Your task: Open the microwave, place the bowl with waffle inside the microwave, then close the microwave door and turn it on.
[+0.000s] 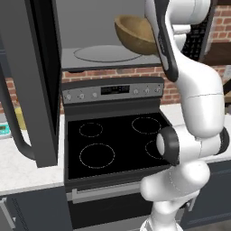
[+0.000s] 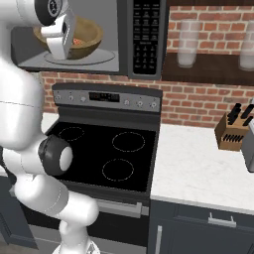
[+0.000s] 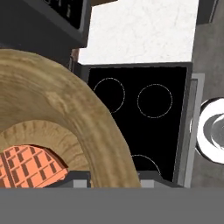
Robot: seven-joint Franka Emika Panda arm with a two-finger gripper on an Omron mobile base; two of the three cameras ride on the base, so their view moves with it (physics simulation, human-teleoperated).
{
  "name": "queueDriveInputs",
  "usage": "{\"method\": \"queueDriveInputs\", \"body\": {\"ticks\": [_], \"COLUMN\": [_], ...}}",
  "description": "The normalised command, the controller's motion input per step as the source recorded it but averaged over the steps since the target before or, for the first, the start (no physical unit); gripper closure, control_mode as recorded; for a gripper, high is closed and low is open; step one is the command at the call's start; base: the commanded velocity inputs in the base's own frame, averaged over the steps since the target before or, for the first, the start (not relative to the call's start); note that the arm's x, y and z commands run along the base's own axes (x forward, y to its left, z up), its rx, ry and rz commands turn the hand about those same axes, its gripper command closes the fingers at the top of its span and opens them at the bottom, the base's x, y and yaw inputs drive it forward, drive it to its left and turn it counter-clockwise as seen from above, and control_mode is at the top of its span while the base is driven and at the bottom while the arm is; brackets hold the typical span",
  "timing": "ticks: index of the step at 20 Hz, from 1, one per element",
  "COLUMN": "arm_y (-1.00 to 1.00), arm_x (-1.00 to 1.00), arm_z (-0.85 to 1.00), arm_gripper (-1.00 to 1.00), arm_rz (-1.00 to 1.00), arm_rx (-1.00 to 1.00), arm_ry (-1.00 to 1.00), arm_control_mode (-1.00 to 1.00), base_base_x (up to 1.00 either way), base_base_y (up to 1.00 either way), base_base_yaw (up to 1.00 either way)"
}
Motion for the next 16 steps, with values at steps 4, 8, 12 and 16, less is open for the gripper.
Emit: {"method": "queueDriveInputs", "body": {"ticks": [4,8,12,16], "arm_y": [0.33,0.13,0.05,0.07], "arm_x": [0.64,0.63,0.76,0.83], "arm_z": [-0.37,-0.11,-0.11,-0.14], "arm_gripper": [1.0,1.0,1.0,1.0], "arm_rz": [0.01,0.02,0.03,0.03], "arm_rx": [0.0,0.0,0.0,0.0], "arm_ry": [-0.01,0.0,0.0,0.01], "arm_control_mode": [-1.0,-1.0,-1.0,-1.0], "base_base_x": [0.0,0.0,0.0,0.0], "base_base_y": [0.0,0.0,0.0,0.0], "base_base_yaw": [0.0,0.0,0.0,0.0]}}
